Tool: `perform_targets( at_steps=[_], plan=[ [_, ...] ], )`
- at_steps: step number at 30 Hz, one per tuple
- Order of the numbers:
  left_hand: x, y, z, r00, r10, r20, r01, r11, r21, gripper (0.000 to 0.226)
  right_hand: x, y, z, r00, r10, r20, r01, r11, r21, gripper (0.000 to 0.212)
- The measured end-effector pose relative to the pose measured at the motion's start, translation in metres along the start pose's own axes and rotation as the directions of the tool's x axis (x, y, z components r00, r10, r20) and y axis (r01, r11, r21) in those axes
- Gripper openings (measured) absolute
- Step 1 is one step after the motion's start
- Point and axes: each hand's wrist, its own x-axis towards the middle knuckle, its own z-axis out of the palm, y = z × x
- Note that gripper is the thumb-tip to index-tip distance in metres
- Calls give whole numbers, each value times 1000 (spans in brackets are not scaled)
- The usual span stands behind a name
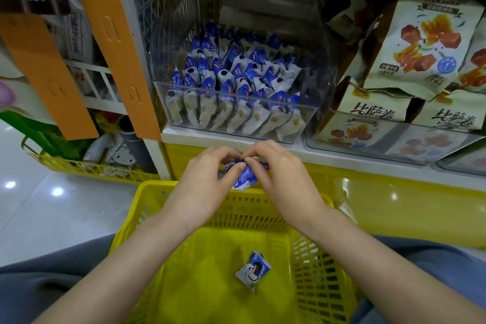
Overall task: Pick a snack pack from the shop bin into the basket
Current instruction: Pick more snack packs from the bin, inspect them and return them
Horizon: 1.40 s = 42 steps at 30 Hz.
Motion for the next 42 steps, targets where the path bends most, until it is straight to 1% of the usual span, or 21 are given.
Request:
perform_targets(
  at_steps=[2, 3, 5, 7, 8, 9, 11, 12, 14, 16, 19, 23, 25, 28, 31, 33, 35, 37, 38, 40, 42],
  plan=[
    [1, -1, 0, 998, -3, -61, 2, 1000, -12, 13, 2, 0, 4, 986, 160, -44, -149, 970, 193, 26],
    [2, -1, 0, 996, -2, -92, 0, 1000, -22, 10, 4, 0, 6, 965, 261, -20, -245, 928, 281, 34],
    [1, 2, 0, 991, 4, -133, -10, 999, -49, 6, 8, 0, 7, 900, 415, 130, -429, 794, 430, 41],
    [-1, 4, 0, 991, 11, -135, -18, 999, -51, 5, 10, -1, 9, 846, 438, 304, -529, 617, 583, 34],
    [-2, 4, 0, 991, 21, -129, -26, 999, -34, 5, 10, -2, 10, 847, 409, 341, -527, 561, 638, 28],
    [-4, 5, -1, 992, 37, -121, -38, 999, -4, 7, 9, -3, 11, 864, 377, 335, -500, 561, 659, 23],
    [-6, 5, -3, 991, 86, -103, -74, 991, 107, 12, 8, -2, 11, 899, 337, 280, -438, 654, 617, 19],
    [-7, 6, -5, 989, 112, -93, -94, 980, 177, 16, 8, -1, 12, 910, 322, 263, -415, 696, 586, 20],
    [-8, 7, -6, 986, 153, -66, -128, 949, 289, 19, 6, 0, 13, 920, 301, 252, -392, 729, 561, 24],
    [-9, 7, -6, 985, 166, -46, -143, 938, 317, 16, 5, 1, 14, 937, 260, 234, -346, 782, 518, 31],
    [-7, 6, -6, 991, 126, -53, -110, 966, 235, 12, 2, 3, 15, 964, 176, 198, -246, 871, 425, 32],
    [-7, 6, -5, 992, 107, -67, -92, 978, 189, 12, -1, 4, 16, 978, 137, 160, -187, 916, 356, 31],
    [-7, 5, -5, 991, 113, -70, -98, 978, 182, 12, -1, 4, 17, 982, 124, 143, -166, 926, 340, 31],
    [-4, 2, -4, 994, 84, -76, -71, 985, 156, 14, 0, 6, 18, 979, 143, 143, -185, 916, 355, 34],
    [-2, 1, -2, 996, 16, -93, -9, 997, 83, 25, 2, 7, 19, 974, 183, 134, -222, 887, 406, 33],
    [0, 2, -3, 994, -56, -98, 56, 998, 3, 31, 4, 7, 19, 967, 200, 156, -251, 850, 463, 33],
    [3, 5, -3, 986, -158, -53, 145, 972, -187, 27, 6, 8, 19, 965, 209, 156, -259, 825, 503, 32],
    [3, 11, -3, 968, -240, 78, 249, 866, -433, 17, 7, 9, 18, 965, 237, 114, -262, 828, 496, 35],
    [1, 14, -2, 961, -241, 137, 277, 822, -497, 12, 6, 10, 17, 965, 249, 87, -260, 844, 469, 39],
    [-2, 17, 2, 965, -198, 170, 259, 813, -521, 8, 4, 11, 18, 973, 228, 24, -221, 905, 364, 50],
    [-2, 17, 6, 978, -169, 121, 207, 856, -474, 9, 1, 11, 22, 986, 164, -24, -153, 957, 248, 59]
  ],
)
